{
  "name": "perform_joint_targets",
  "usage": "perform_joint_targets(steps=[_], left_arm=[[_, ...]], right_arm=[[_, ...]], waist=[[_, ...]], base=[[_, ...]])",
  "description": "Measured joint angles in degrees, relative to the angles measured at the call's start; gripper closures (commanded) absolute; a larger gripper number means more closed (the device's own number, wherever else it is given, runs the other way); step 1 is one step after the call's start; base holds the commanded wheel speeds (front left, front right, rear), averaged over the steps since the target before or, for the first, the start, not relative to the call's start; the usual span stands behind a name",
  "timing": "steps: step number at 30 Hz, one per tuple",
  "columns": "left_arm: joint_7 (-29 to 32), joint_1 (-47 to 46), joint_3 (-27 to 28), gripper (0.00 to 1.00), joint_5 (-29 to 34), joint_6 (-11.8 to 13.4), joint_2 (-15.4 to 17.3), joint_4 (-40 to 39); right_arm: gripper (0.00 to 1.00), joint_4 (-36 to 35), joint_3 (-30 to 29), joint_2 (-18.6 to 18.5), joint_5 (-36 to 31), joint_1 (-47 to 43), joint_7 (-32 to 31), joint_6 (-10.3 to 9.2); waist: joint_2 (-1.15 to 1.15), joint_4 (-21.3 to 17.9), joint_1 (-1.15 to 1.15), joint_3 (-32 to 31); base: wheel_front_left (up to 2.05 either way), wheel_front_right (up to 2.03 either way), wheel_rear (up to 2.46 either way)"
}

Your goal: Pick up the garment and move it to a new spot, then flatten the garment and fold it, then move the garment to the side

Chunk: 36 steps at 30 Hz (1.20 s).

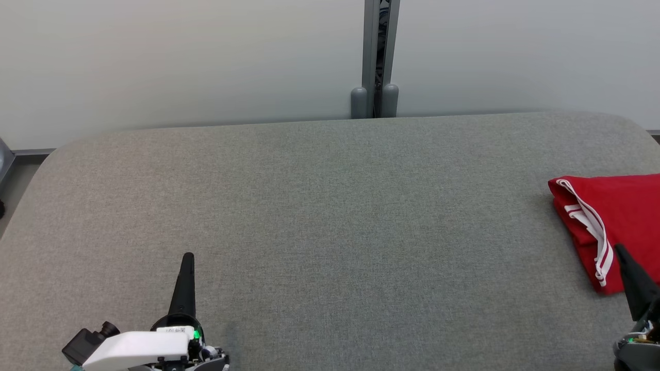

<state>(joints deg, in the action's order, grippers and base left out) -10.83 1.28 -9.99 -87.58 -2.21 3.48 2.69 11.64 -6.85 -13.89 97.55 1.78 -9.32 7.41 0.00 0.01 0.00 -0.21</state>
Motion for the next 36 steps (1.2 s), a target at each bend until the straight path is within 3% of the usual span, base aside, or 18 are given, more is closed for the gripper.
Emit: perform_joint_targets(steps=[15,36], left_arm=[[0.23,-0.30,0.19,1.00,-5.31,-0.76,-0.74,-0.53],[0.23,-0.31,0.21,1.00,-5.32,-0.76,-0.74,-0.57]], right_arm=[[1.00,0.49,0.23,-1.45,7.65,0.65,-1.01,0.00],[1.00,0.44,1.01,-2.10,8.26,0.65,-0.65,0.00]], waist=[[0.00,-0.02,0.00,0.17],[0.00,-0.02,0.00,0.17]], base=[[0.00,0.00,0.00],[0.00,0.00,0.00]])
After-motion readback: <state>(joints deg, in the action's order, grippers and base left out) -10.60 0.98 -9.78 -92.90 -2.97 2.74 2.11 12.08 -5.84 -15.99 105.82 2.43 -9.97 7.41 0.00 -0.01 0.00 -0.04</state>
